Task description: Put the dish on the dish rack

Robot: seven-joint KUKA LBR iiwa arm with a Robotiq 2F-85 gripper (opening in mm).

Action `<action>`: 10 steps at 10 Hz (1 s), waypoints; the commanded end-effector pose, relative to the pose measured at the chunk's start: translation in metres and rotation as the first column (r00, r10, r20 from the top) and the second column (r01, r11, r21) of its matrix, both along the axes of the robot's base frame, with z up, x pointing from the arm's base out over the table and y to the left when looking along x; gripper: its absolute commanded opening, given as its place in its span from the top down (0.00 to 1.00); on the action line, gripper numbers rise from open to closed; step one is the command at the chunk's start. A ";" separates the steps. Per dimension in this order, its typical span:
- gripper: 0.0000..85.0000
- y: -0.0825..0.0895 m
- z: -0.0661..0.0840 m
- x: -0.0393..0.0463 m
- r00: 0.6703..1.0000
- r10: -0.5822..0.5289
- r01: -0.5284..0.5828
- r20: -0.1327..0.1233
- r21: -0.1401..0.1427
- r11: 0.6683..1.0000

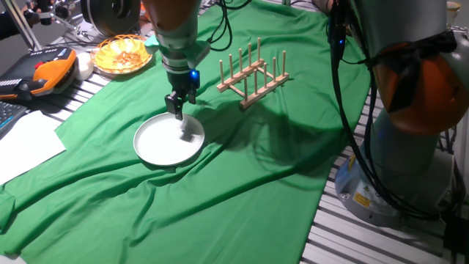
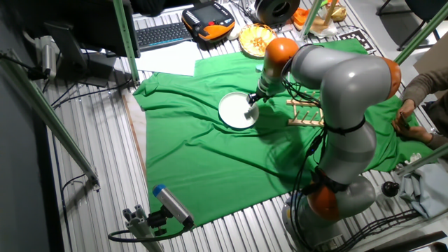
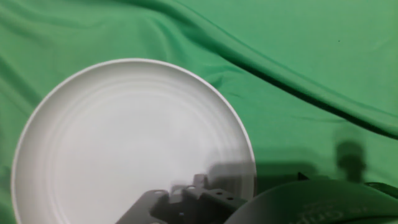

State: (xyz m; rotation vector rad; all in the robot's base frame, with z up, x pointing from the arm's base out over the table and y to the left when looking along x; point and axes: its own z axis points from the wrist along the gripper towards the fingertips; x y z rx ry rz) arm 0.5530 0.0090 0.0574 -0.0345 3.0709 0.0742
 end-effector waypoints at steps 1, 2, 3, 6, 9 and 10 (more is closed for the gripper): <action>0.40 0.000 -0.004 0.0005 1.000 0.002 -0.002 0.006 0.003 1.000; 0.40 -0.001 -0.007 0.0004 1.000 0.004 -0.004 0.008 0.009 1.000; 0.40 -0.001 -0.008 0.0004 1.000 0.005 -0.005 0.014 0.009 1.000; 0.40 -0.002 -0.015 0.0002 1.000 0.009 -0.009 0.024 0.019 1.000; 0.60 -0.002 -0.019 -0.0002 1.000 0.017 -0.018 0.026 0.029 0.999; 0.60 -0.002 -0.021 -0.0003 0.999 0.023 -0.024 0.028 0.035 0.999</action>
